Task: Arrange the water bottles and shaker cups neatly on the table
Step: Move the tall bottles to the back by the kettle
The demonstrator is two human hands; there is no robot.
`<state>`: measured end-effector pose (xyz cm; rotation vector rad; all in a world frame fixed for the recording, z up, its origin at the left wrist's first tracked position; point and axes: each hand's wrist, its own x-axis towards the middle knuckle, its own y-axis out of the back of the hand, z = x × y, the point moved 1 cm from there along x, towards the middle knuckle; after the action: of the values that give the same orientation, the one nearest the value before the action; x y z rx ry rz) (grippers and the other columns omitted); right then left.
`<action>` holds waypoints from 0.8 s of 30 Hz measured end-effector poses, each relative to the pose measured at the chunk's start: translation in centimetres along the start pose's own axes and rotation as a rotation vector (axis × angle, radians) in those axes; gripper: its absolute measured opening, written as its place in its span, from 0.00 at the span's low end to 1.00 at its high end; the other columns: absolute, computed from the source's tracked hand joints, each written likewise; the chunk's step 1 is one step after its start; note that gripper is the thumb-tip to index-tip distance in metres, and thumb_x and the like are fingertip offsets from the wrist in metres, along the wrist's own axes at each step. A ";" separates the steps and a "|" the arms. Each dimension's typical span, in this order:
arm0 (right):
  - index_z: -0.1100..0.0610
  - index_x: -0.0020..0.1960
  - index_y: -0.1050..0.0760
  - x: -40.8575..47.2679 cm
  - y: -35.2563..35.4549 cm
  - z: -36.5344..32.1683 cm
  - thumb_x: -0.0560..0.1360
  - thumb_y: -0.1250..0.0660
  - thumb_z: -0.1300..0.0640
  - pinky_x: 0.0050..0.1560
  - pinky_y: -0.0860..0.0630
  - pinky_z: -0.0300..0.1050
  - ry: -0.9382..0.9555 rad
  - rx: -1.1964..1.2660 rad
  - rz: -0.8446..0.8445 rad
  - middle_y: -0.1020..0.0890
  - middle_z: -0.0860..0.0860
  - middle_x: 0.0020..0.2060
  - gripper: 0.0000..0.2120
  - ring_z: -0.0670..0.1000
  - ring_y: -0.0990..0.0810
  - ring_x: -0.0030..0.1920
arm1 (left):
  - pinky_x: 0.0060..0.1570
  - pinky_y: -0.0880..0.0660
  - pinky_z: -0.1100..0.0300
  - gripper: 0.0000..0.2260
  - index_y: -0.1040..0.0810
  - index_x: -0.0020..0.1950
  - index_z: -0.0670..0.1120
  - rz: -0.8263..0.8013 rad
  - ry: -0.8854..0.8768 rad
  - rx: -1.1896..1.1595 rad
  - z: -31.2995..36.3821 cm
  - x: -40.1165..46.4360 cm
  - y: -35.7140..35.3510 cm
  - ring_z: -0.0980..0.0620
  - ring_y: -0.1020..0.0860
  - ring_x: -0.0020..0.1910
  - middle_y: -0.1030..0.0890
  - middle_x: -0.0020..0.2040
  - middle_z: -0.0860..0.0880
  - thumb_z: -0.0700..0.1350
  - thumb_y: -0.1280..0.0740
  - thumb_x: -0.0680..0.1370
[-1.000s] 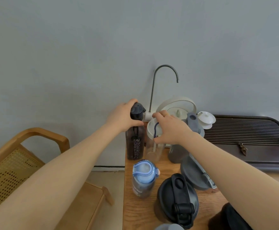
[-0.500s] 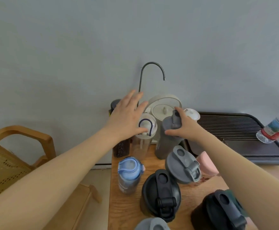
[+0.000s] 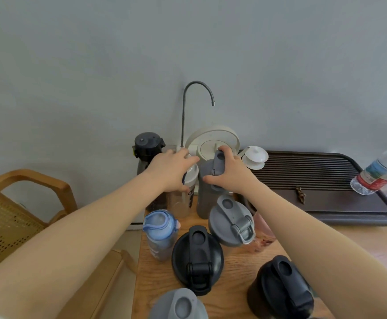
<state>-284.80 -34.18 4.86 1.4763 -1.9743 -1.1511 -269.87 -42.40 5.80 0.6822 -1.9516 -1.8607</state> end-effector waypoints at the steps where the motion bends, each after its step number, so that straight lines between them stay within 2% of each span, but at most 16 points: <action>1: 0.51 0.72 0.48 -0.1 0.1 0.0 0.67 0.27 0.47 0.60 0.27 0.55 0.010 -0.014 -0.004 0.33 0.60 0.64 0.42 0.61 0.27 0.59 | 0.51 0.27 0.49 0.35 0.42 0.72 0.53 0.003 -0.001 0.006 0.2 0.0 -0.1 0.41 0.30 0.61 0.34 0.69 0.46 0.56 0.29 0.69; 4: 0.51 0.72 0.47 -0.5 0.5 0.2 0.68 0.28 0.48 0.60 0.27 0.54 0.027 -0.044 0.000 0.34 0.60 0.64 0.40 0.62 0.27 0.58 | 0.55 0.28 0.49 0.38 0.45 0.73 0.52 0.015 -0.003 -0.028 0.5 -0.1 -0.3 0.41 0.32 0.64 0.36 0.71 0.46 0.56 0.29 0.69; 8: 0.51 0.72 0.47 -0.7 1.1 1.3 0.69 0.29 0.49 0.58 0.29 0.52 -0.018 -0.023 0.014 0.35 0.61 0.64 0.39 0.62 0.27 0.58 | 0.64 0.31 0.46 0.44 0.51 0.75 0.51 -0.020 0.069 -0.224 0.1 -0.4 -0.1 0.41 0.37 0.70 0.41 0.74 0.46 0.57 0.28 0.68; 11: 0.51 0.72 0.47 -0.9 1.4 2.0 0.69 0.29 0.49 0.58 0.29 0.50 -0.047 0.014 0.034 0.34 0.61 0.64 0.39 0.61 0.27 0.59 | 0.60 0.29 0.49 0.40 0.45 0.74 0.48 0.025 0.089 -0.271 0.1 -0.6 -0.2 0.43 0.32 0.67 0.38 0.73 0.46 0.56 0.28 0.69; 15: 0.51 0.74 0.49 -1.2 1.5 2.1 0.69 0.29 0.49 0.60 0.32 0.47 -0.016 0.042 0.019 0.34 0.61 0.65 0.41 0.59 0.30 0.62 | 0.53 0.28 0.53 0.35 0.40 0.72 0.47 0.072 0.024 -0.236 1.0 -0.1 0.1 0.44 0.30 0.63 0.35 0.71 0.47 0.54 0.29 0.69; 24: 0.49 0.76 0.53 -1.1 1.4 2.8 0.70 0.30 0.44 0.64 0.33 0.51 -0.016 -0.009 -0.003 0.35 0.61 0.68 0.44 0.60 0.31 0.66 | 0.58 0.29 0.47 0.36 0.43 0.73 0.47 0.045 0.065 -0.247 2.5 0.9 -0.2 0.41 0.34 0.66 0.37 0.72 0.46 0.55 0.32 0.71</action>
<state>-287.30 -31.97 4.53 1.4707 -1.9757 -1.1756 -272.03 -40.84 5.35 0.6088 -1.6464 -1.9819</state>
